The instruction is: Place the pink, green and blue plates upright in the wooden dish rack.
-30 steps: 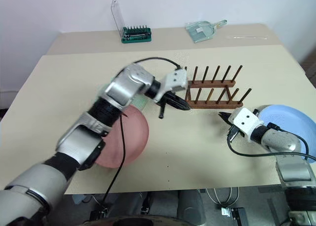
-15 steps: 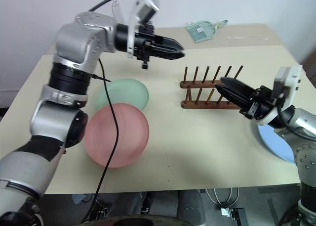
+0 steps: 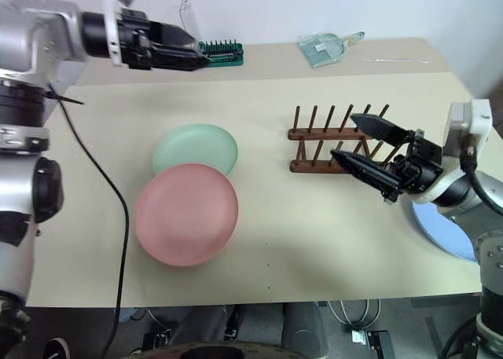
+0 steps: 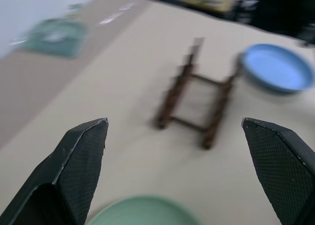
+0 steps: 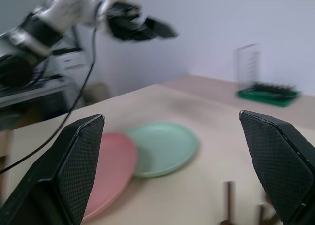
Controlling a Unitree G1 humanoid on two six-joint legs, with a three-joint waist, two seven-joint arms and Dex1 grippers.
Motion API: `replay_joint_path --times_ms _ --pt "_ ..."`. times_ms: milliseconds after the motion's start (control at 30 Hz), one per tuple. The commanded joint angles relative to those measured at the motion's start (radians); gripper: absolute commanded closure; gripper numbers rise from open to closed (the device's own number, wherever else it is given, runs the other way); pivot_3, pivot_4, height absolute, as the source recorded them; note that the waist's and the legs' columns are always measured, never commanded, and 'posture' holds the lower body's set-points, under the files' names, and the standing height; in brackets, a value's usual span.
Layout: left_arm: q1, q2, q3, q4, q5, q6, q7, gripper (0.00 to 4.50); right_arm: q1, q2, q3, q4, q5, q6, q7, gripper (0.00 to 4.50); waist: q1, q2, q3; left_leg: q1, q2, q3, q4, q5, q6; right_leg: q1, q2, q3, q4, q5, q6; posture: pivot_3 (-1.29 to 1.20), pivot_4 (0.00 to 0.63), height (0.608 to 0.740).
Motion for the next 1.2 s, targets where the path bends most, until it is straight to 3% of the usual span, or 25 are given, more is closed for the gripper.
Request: replay_joint_path --times_ms 33,167,300,400,500,733,1067,1200 --pt "0.014 0.123 -0.075 -0.025 0.035 0.085 -0.084 0.03 0.008 -0.008 0.013 -0.058 0.022 0.002 0.061 0.03 -0.008 0.000 0.000 0.000 0.000 0.000 0.000 0.000 0.000 0.000 0.000 0.000 0.000 0.000 0.000 0.00 0.150 0.740" --pt "0.047 0.223 -0.145 -0.022 0.070 0.112 -0.137 0.03 -0.020 0.008 0.043 -0.024 -0.010 -0.013 0.069 0.03 -0.016 -0.001 0.000 0.000 0.000 0.000 0.000 0.000 0.000 0.000 0.000 0.000 0.001 0.000 0.000 0.00 0.150 0.740" --pt "0.060 0.320 -0.288 -0.037 0.068 0.256 -0.293 0.03 -0.065 0.026 0.090 0.014 -0.072 -0.046 0.078 0.03 -0.022 -0.001 0.001 0.000 0.000 0.000 0.000 0.000 0.000 0.000 0.000 0.000 0.001 0.000 0.000 0.00 0.150 0.740" --pt "0.154 0.390 -0.356 -0.169 -0.010 0.348 -0.320 0.03 -0.089 0.031 0.106 0.033 -0.086 -0.048 0.087 0.03 -0.024 -0.001 0.000 0.000 0.000 0.000 0.000 0.000 0.001 -0.001 0.000 0.000 0.001 0.000 0.000 0.00 0.150 0.740" --pt "0.294 0.441 -0.344 -0.306 -0.087 0.428 -0.300 0.03 -0.094 0.039 0.111 0.038 -0.098 -0.057 0.089 0.03 -0.024 -0.001 0.000 -0.001 0.000 0.000 0.000 0.000 0.000 -0.002 0.000 0.001 0.002 0.000 0.000 0.00 0.150 0.740" --pt "0.500 0.414 -0.220 -0.458 -0.193 0.679 -0.085 0.03 -0.067 0.081 0.110 0.014 -0.102 -0.069 0.073 0.03 -0.020 -0.002 0.000 -0.001 0.000 -0.001 0.000 -0.001 0.002 -0.002 0.000 0.001 0.003 0.000 0.000 0.00 0.150 0.740" --pt "0.661 0.393 -0.170 -0.590 -0.211 0.633 0.188 0.03 -0.045 0.117 0.107 -0.016 -0.136 -0.103 0.054 0.03 -0.022 -0.002 0.000 0.001 0.000 0.000 -0.001 0.000 0.000 -0.002 0.000 0.002 0.002 0.000 0.000 0.00 0.150 0.740" --pt "0.699 0.329 -0.110 -0.567 -0.291 0.685 0.235 0.03 -0.047 0.125 0.114 -0.008 -0.155 -0.123 0.044 0.03 -0.015 -0.002 0.000 0.000 0.000 0.000 -0.001 0.000 0.000 -0.001 0.000 0.002 0.002 0.000 -0.001 0.00 0.150 0.740"
